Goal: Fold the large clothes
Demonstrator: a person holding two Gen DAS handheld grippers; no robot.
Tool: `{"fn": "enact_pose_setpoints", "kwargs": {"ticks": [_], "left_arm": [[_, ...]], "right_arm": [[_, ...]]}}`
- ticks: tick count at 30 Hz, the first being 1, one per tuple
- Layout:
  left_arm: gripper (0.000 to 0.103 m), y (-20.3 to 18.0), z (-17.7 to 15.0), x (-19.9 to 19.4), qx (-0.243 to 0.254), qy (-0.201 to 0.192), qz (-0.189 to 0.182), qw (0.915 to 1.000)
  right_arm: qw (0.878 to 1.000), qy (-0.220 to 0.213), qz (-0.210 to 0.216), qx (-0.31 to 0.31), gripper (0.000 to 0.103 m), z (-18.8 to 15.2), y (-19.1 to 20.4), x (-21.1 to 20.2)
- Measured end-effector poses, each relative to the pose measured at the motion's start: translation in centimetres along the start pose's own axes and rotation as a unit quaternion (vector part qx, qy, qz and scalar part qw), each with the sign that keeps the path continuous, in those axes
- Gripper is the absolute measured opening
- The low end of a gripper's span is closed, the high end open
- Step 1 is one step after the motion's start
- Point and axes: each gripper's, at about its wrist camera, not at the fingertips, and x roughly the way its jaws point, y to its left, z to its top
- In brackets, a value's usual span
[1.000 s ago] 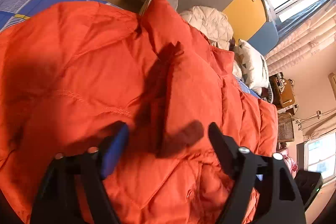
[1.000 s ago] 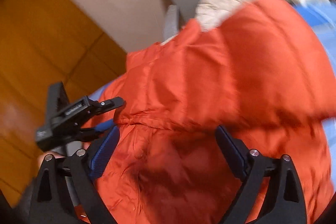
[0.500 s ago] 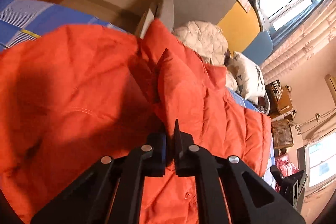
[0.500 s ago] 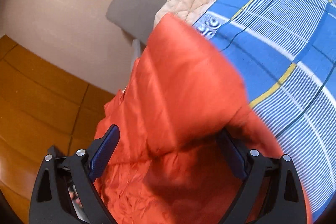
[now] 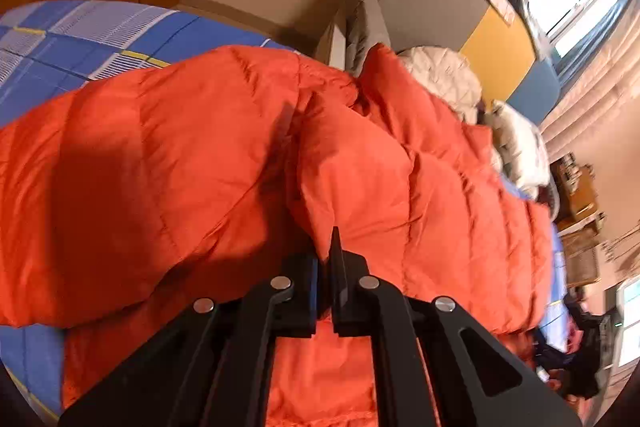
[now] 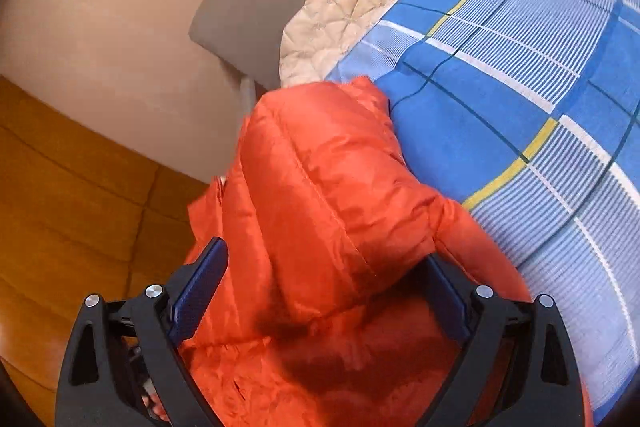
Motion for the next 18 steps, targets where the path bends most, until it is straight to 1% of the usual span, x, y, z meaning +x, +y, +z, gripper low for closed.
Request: {"fn": "enact_pose_setpoints", "kwargs": {"ticks": [2, 3, 6, 8, 10, 13, 15, 18], "left_arm": [[0.004, -0.1, 0.0, -0.1, 0.007, -0.002, 0.004, 1.0000], [0.004, -0.1, -0.1, -0.3, 0.008, -0.004, 0.002, 1.0000], [0.004, -0.5, -0.1, -0.7, 0.025, -0.014, 0.006, 0.9996], [0.004, -0.7, -0.2, -0.8, 0.032, -0.017, 0.009, 0.9993], [0.004, -0.6, -0.4, -0.9, 0.034, -0.019, 0.008, 0.9992], [0.004, -0.5, -0.8, -1.1, 0.041, -0.020, 0.013, 0.9989], [0.005, -0.6, -1.1, -1.1, 0.051, -0.021, 0.022, 0.9982], [0.005, -0.1, -1.1, -0.6, 0.047, -0.017, 0.028, 0.9983]], "right_arm": [[0.999, 0.023, -0.010, -0.028, 0.092, -0.6, 0.8, -0.6], [0.998, 0.029, -0.007, -0.048, 0.092, -1.0, 1.6, -1.0], [0.995, 0.024, -0.003, -0.097, 0.092, -1.3, 3.7, -2.3], [0.991, 0.012, -0.016, -0.130, 0.092, -0.6, 5.4, -2.1], [0.987, 0.007, -0.041, -0.153, 0.092, 0.4, 6.5, -0.8], [0.983, 0.013, -0.077, -0.169, 0.092, 1.8, 7.2, 1.9], [0.977, 0.022, -0.113, -0.177, 0.092, 2.4, 7.1, 4.2], [0.972, 0.032, -0.146, -0.180, 0.090, 2.3, 6.4, 6.3]]}}
